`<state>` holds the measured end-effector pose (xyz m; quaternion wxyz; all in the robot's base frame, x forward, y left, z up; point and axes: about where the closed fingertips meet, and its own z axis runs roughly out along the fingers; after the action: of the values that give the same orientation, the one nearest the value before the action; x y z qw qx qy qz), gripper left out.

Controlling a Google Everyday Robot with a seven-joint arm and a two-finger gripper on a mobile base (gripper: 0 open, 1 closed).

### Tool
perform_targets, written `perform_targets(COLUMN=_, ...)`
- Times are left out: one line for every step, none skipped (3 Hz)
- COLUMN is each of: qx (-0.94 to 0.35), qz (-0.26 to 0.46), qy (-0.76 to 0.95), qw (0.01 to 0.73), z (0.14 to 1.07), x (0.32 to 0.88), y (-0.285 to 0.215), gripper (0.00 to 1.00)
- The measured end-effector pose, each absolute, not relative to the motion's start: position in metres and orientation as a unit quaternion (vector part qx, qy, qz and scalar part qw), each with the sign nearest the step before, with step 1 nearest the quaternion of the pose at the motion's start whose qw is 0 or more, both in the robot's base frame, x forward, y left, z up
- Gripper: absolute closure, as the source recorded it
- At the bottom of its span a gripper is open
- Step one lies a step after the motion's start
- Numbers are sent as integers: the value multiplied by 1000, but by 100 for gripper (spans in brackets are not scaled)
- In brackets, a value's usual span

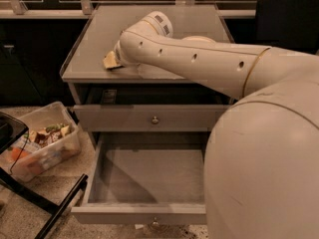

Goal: Place rxbar blueberry into middle drawer

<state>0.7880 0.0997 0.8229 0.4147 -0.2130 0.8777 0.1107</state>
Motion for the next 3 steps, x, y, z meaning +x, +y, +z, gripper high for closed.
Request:
perform_targets(qx=-213, qz=105, qy=872, qw=427, z=832, x=779, y=95, gripper=88)
perform_targets(qx=-213, qz=103, qy=865, qw=442, z=844, x=765, y=88, gripper=100)
perform_targets(qx=-217, qz=112, qy=855, qw=457, z=862, x=743, y=77, gripper=100)
